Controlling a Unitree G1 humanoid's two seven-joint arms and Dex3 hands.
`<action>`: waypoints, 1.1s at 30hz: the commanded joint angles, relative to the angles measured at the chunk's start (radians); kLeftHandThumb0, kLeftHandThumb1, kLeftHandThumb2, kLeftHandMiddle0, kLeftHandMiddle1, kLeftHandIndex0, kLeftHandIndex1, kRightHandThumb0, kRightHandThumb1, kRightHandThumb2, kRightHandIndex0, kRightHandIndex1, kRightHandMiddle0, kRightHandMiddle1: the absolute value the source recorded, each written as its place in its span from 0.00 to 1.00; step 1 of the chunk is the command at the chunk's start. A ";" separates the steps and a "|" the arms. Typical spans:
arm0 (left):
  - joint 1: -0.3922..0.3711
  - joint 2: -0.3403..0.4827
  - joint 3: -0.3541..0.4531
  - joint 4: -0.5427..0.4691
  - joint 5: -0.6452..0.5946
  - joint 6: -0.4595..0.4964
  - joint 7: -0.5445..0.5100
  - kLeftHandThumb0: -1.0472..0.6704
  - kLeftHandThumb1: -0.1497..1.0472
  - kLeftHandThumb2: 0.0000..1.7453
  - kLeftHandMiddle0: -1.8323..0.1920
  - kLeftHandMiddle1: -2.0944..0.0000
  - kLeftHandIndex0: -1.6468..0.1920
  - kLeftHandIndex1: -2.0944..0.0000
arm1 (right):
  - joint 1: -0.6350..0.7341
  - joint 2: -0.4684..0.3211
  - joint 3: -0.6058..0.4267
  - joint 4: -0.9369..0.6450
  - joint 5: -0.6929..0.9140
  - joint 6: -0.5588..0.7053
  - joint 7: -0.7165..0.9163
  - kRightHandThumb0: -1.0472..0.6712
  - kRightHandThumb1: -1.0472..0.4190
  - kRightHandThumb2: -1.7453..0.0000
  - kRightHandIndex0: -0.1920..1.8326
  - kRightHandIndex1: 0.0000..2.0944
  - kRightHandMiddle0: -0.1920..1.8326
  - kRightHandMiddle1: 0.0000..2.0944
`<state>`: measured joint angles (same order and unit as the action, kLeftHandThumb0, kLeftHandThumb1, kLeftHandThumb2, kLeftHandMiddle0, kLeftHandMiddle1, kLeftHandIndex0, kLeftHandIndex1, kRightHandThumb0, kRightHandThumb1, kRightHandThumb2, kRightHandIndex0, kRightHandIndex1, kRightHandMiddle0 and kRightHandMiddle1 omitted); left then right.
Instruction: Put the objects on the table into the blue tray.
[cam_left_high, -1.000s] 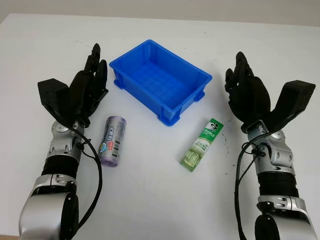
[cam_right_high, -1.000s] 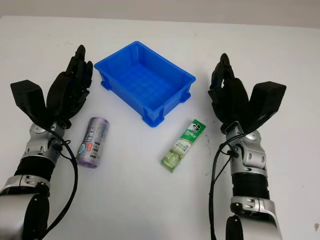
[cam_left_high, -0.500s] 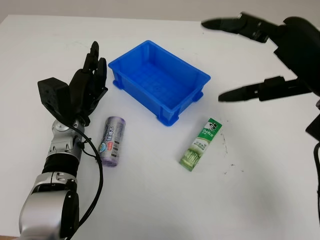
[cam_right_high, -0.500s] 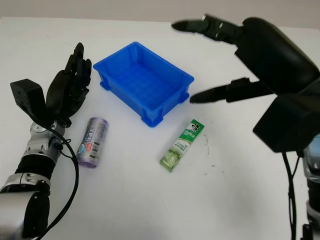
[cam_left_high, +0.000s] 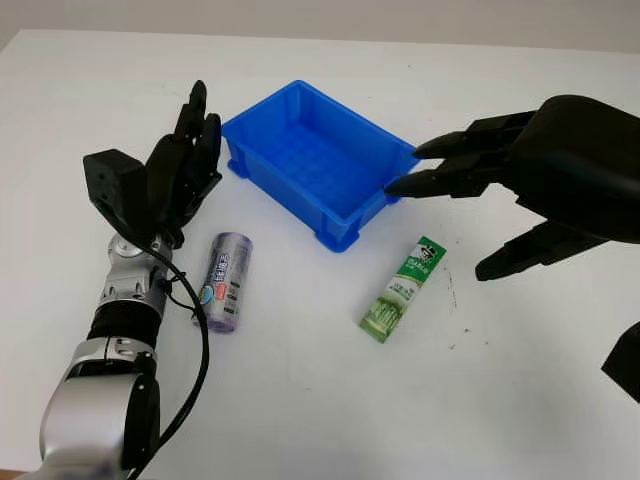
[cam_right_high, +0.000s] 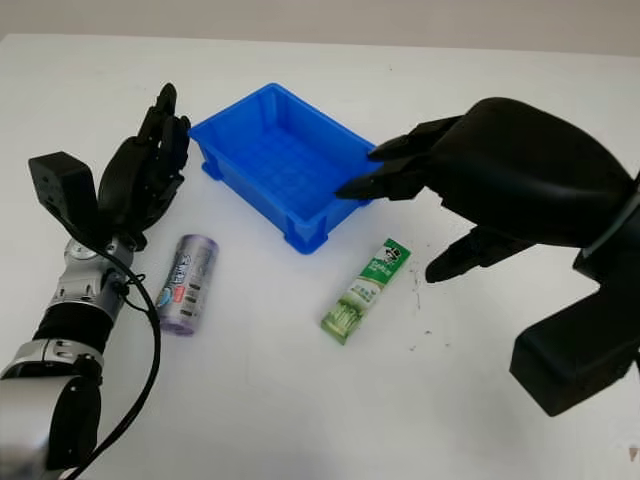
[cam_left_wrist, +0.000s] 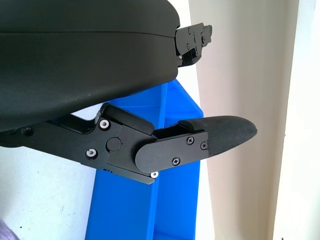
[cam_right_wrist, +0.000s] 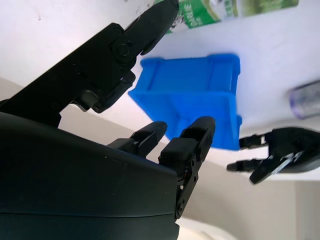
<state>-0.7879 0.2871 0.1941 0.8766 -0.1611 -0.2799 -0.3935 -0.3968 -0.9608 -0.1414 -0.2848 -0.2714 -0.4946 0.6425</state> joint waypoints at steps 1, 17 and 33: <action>-0.016 0.010 0.001 0.000 -0.002 -0.009 -0.007 0.17 1.00 0.37 1.00 1.00 1.00 1.00 | -0.002 -0.014 0.018 -0.016 0.001 0.001 0.011 0.35 0.32 0.96 0.43 0.05 0.46 0.03; -0.008 0.014 0.005 -0.004 -0.001 -0.012 -0.004 0.17 1.00 0.36 1.00 1.00 1.00 1.00 | -0.027 0.128 0.210 0.173 0.029 0.010 0.015 0.42 0.32 0.97 0.44 0.04 0.47 0.02; 0.008 0.012 0.006 -0.018 0.000 -0.017 0.014 0.17 1.00 0.36 1.00 1.00 1.00 1.00 | -0.041 0.208 0.287 0.362 -0.160 -0.181 -0.174 0.39 0.32 0.97 0.62 0.46 0.73 0.11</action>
<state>-0.7876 0.2887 0.1977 0.8769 -0.1616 -0.2883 -0.3820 -0.4333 -0.7624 0.1464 0.0573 -0.4127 -0.6408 0.4982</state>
